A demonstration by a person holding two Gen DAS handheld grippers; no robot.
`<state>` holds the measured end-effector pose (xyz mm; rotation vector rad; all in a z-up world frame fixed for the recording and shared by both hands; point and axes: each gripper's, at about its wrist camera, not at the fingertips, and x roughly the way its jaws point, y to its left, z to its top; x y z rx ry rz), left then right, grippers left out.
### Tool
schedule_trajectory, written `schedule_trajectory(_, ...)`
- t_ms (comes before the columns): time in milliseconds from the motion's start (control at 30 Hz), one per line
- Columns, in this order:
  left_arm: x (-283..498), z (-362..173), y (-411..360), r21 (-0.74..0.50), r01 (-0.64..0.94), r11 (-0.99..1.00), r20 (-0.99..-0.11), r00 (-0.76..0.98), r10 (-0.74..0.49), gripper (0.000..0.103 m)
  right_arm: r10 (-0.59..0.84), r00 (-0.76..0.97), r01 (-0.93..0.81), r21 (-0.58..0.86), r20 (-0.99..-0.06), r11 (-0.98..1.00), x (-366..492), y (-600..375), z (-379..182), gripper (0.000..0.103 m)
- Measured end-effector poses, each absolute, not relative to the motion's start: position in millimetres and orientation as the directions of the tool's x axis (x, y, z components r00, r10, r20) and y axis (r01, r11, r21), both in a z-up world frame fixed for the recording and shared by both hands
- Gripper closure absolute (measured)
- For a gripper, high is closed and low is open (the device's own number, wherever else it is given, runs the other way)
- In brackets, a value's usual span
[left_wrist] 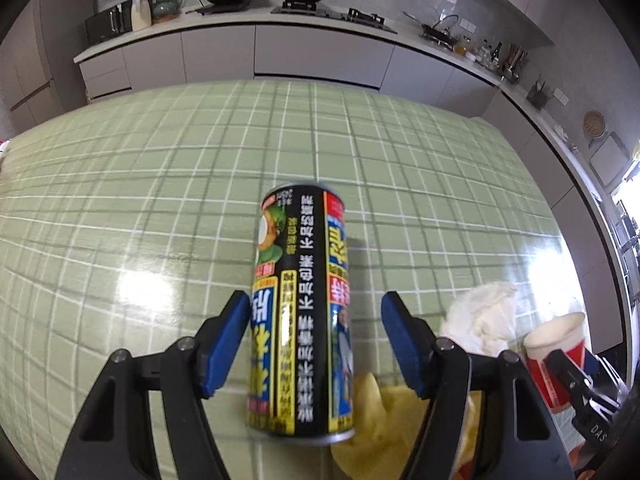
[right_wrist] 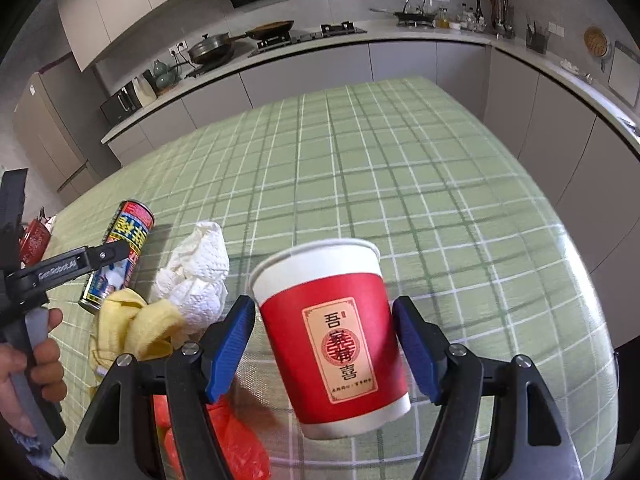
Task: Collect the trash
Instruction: 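Grasp the black spray can with the left tool while the right tool grasps the red paper cup, then carry the spray can and red cup over the black bin and open both tools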
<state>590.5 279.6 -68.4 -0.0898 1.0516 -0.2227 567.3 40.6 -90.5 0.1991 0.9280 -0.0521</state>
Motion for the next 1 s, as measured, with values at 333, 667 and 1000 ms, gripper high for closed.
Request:
schedule_trajectory(333, 575, -76, 291, -0.232, 0.139, 0.963, -0.836, 0.478, -0.27, 0.05, 0.085, 0.601, 0.122, 0.196, -0.795, 0.973, 564, 33, -99, 0.034)
schedule_trajectory(667, 543, -59, 308, -0.254, 0.138, 0.957, -0.804, 0.52, -0.288, 0.05, 0.134, 0.572, 0.073, 0.213, -0.809, 0.974, 564, 41, -103, 0.038)
schedule_trajectory(1000, 522, -32, 308, -0.252, 0.157, 0.955, -0.77, 0.565, -0.296, 0.05, 0.128, 0.637, 0.078, 0.229, -0.76, 0.97, 549, 35, -84, 0.047)
